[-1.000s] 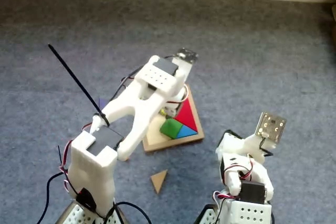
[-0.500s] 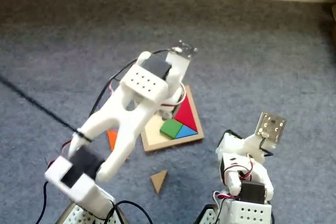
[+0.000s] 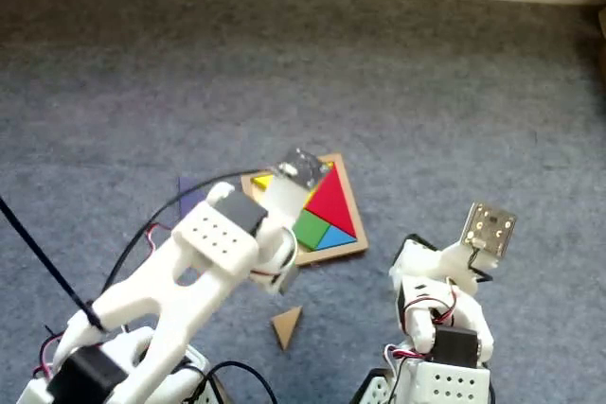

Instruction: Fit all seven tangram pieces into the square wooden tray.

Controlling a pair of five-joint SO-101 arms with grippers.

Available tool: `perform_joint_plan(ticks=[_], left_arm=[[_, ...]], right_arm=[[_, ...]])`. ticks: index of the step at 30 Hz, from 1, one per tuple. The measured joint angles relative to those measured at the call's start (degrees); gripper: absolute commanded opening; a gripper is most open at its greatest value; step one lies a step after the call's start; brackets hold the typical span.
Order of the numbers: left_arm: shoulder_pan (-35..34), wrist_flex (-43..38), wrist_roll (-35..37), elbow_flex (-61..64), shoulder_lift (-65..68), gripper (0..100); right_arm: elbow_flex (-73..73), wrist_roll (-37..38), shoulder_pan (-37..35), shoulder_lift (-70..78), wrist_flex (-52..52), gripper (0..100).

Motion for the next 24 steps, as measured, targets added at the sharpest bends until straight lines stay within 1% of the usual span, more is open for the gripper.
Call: perform_joint_plan(ticks=[3,9,11,15,24], left_arm=[[2.02,-0.88,0.44,2.90,-2.46,26],[7.03,-1.49,0.53,6.86,-2.99,26],[8.00,-3.43,0.35,9.32,-2.99,26],[8.09,-9.14,0.53,14.86,-3.08,26],[8.18,-12.75,0.35,16.18,-3.43,26]], right_arm=[[0.00,0.00,0.00,0.00,0.00,0.5],[0.00,0.00,0.00,0.00,0.00,0.5],[0.00,0.00,0.00,0.00,0.00,0.5],[0.00,0.00,0.00,0.00,0.00,0.5],[0.00,0.00,0.00,0.00,0.00,0.5]])
